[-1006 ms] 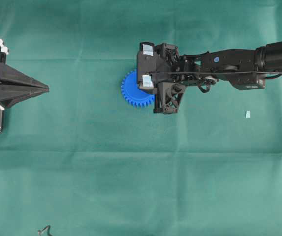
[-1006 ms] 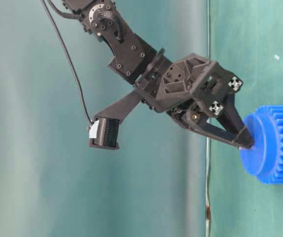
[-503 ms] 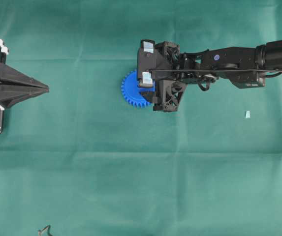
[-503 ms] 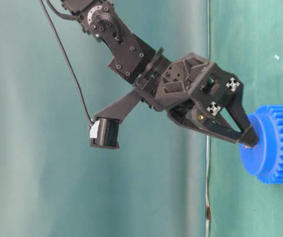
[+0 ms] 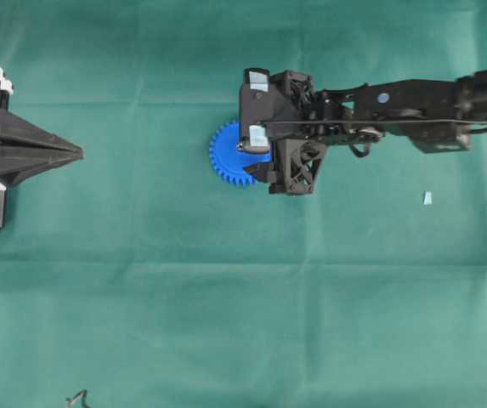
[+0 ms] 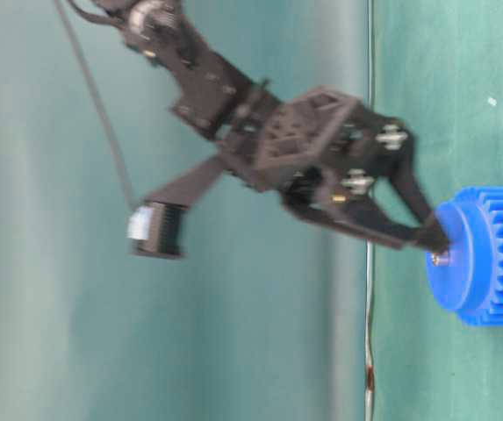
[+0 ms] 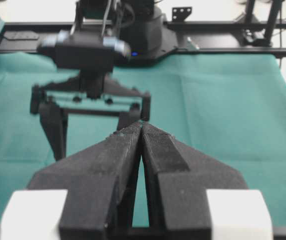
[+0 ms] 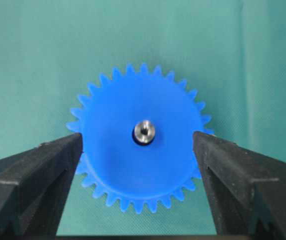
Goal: Insert the shaft into the center hole of the gear.
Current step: 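Open the right gripper to release the shaft standing in the gear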
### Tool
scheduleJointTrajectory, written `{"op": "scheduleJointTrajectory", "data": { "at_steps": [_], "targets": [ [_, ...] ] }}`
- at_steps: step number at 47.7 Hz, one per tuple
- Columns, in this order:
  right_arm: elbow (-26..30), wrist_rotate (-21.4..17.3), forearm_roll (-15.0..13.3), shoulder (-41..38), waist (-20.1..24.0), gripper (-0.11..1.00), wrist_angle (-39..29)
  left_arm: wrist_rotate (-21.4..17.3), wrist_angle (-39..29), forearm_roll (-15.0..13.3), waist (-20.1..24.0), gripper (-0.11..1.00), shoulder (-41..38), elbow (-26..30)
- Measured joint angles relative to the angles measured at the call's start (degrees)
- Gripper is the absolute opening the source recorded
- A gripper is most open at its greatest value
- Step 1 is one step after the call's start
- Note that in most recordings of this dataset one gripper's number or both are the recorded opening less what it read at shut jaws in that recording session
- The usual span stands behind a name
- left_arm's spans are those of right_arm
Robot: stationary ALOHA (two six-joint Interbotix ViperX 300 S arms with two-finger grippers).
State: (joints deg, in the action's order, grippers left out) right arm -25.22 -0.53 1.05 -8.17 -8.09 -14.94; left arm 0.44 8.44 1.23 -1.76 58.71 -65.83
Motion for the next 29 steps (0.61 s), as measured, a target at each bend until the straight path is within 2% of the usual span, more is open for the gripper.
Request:
{"op": "scheduleJointTrajectory", "data": {
  "at_steps": [13, 29],
  "targets": [
    [-0.09, 0.0, 0.0, 6.77, -0.09, 0.94, -0.35, 0.0, 0.0, 0.0, 0.0, 0.0, 0.18, 0.0],
    [0.0, 0.0, -0.09, 9.4, 0.09, 0.94, -1.67, 0.09, 0.0, 0.0, 0.0, 0.0, 0.26, 0.0]
  ]
}}
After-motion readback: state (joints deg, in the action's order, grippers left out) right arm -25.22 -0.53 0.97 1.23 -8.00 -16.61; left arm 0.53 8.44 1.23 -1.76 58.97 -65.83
